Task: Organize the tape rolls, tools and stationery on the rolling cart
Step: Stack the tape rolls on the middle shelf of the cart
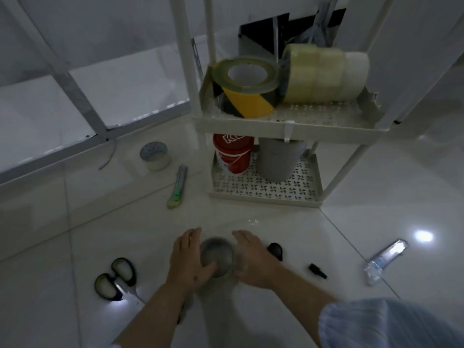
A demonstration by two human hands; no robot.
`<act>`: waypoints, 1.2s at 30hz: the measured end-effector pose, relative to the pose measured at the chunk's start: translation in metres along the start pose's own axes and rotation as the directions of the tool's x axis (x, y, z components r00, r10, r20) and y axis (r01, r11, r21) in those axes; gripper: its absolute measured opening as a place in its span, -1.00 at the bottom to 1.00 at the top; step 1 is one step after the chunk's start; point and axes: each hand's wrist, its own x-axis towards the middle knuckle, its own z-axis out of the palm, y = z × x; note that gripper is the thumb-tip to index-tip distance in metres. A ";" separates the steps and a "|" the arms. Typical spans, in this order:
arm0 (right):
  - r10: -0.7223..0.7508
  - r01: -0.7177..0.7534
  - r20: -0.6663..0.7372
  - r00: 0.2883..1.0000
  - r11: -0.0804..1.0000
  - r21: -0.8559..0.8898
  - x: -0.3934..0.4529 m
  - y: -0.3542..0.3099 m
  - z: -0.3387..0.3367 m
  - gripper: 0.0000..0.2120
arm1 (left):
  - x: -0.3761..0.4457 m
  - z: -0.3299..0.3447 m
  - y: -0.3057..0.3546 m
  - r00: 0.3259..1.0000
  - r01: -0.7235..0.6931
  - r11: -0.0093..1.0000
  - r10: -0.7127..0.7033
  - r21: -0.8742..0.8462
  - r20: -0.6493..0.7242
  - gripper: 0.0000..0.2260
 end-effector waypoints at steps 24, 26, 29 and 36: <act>-0.296 0.285 -0.665 0.686 0.950 -0.129 -0.057 -0.029 -0.121 -0.35 | -0.022 -0.082 0.123 0.930 -0.367 0.529 0.184 -0.765 -0.319 -0.52; -0.327 0.284 -0.720 0.612 0.941 -0.186 -0.063 -0.032 -0.146 -0.36 | -0.026 -0.099 0.146 0.876 -0.482 0.516 0.285 -0.708 -0.389 -0.59; -0.295 0.263 -0.779 0.554 0.949 -0.173 -0.065 -0.035 -0.184 -0.35 | -0.021 -0.126 0.177 0.808 -0.588 0.491 0.378 -0.642 -0.451 -0.61; -0.164 0.210 -0.875 0.456 0.975 -0.073 -0.056 -0.037 -0.242 -0.51 | 0.019 -0.156 0.234 0.750 -0.660 0.626 0.516 -0.416 -0.413 -0.57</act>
